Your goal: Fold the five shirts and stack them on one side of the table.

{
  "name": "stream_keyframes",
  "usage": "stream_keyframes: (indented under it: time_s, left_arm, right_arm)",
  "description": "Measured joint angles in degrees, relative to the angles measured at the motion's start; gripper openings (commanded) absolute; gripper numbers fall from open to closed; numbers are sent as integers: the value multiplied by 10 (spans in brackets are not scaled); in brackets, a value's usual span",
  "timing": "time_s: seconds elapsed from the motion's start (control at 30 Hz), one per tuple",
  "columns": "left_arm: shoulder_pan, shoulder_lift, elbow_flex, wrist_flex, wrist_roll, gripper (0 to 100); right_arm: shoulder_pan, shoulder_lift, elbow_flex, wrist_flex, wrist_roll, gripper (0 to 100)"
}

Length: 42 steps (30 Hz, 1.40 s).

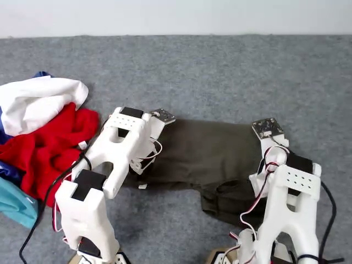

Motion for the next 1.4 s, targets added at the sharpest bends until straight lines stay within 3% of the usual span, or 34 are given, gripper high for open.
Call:
stream_keyframes:
  time_s: [0.47,0.8,1.13,1.4]
  left_arm:
    - [0,0,0,0,0,83]
    - [0,0,0,0,0,83]
    - [0,0,0,0,0,83]
    - [0,0,0,0,0,83]
  right_arm:
    - [-74,6,-4,-115,-65,10]
    - [-74,149,-20,-200,-90,10]
    - [-74,246,-111,-205,-107,17]
    - [-74,263,-127,-165,-107,132]
